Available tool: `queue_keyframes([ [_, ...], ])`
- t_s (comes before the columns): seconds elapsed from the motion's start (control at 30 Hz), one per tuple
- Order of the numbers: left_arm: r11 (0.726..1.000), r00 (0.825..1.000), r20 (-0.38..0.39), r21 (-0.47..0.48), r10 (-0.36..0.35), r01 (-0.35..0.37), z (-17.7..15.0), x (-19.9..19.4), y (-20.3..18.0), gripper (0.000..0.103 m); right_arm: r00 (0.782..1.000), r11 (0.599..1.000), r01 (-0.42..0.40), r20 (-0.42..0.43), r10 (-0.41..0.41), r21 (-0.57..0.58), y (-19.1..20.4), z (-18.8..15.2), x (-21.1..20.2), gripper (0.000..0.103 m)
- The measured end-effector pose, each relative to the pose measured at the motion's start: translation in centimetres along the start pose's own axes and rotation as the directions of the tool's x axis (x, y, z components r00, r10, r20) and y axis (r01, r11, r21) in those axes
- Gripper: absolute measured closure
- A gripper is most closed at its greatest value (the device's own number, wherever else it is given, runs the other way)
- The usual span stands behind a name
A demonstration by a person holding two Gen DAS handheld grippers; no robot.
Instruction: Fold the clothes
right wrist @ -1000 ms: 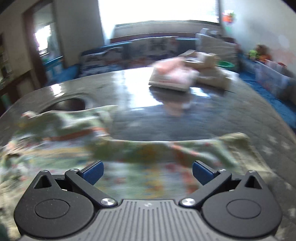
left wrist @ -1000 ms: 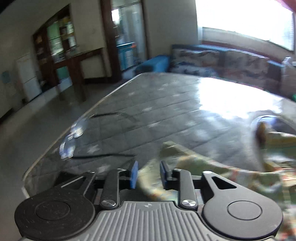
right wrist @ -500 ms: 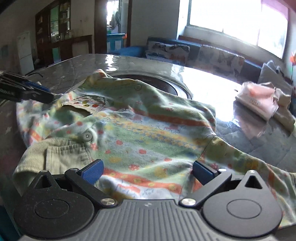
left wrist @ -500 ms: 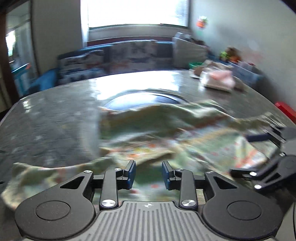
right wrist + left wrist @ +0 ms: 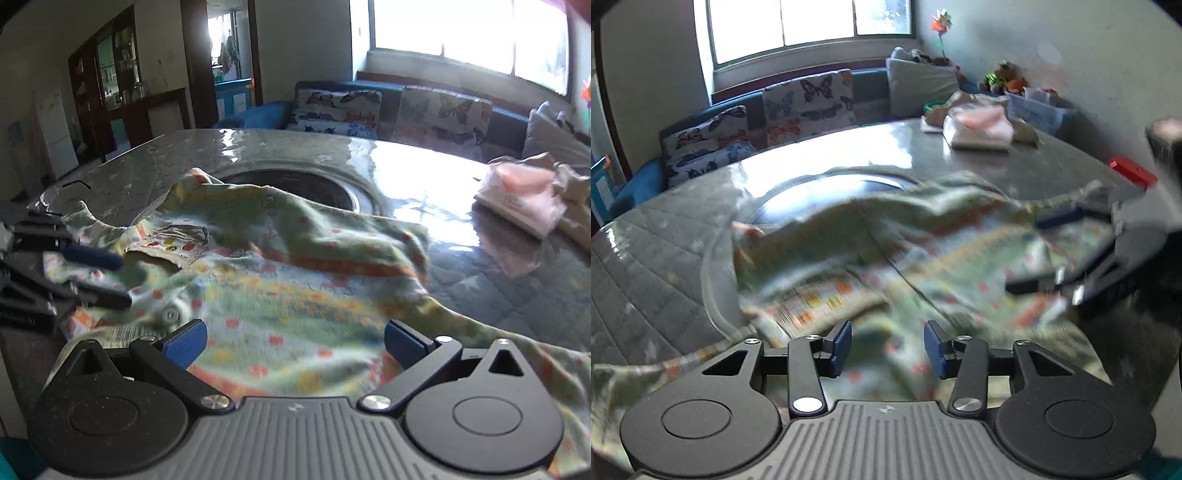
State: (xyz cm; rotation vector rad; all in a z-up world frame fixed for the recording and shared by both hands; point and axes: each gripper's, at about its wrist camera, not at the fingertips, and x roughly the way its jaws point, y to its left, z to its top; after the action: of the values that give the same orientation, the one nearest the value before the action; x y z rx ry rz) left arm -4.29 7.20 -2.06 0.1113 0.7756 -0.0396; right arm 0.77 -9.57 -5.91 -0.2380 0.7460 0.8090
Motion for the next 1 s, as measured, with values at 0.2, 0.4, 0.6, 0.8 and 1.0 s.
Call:
queue_keyframes([
  [0.2,0.999,0.998,0.022,-0.007,0.054,-0.054,3.3,0.7,2.8,0.049,0.999,0.998,-0.021,-0.046,0.018,-0.063,0.2,0.6,1.1,0.0],
  [0.4,0.998,0.998,0.017,-0.007,0.064,-0.064,6.8,3.7,5.0,0.047,1.0,0.999,-0.028,0.004,0.028,0.03,-3.4,4.7,1.1,0.0],
  [0.6,0.998,1.0,0.002,0.056,0.012,-0.012,9.4,7.5,3.6,0.046,0.999,0.974,-0.034,0.003,0.034,0.224,-8.6,8.2,3.8,0.0],
  [0.8,0.991,0.999,-0.016,0.122,-0.05,0.051,10.9,11.3,2.4,0.046,0.999,0.935,-0.025,-0.014,0.032,0.355,-11.8,8.9,6.8,0.015],
  [1.0,0.983,0.993,-0.045,0.146,-0.108,0.113,11.1,13.5,2.3,0.056,0.999,0.93,-0.036,-0.02,0.046,0.365,-12.4,8.5,7.9,0.041],
])
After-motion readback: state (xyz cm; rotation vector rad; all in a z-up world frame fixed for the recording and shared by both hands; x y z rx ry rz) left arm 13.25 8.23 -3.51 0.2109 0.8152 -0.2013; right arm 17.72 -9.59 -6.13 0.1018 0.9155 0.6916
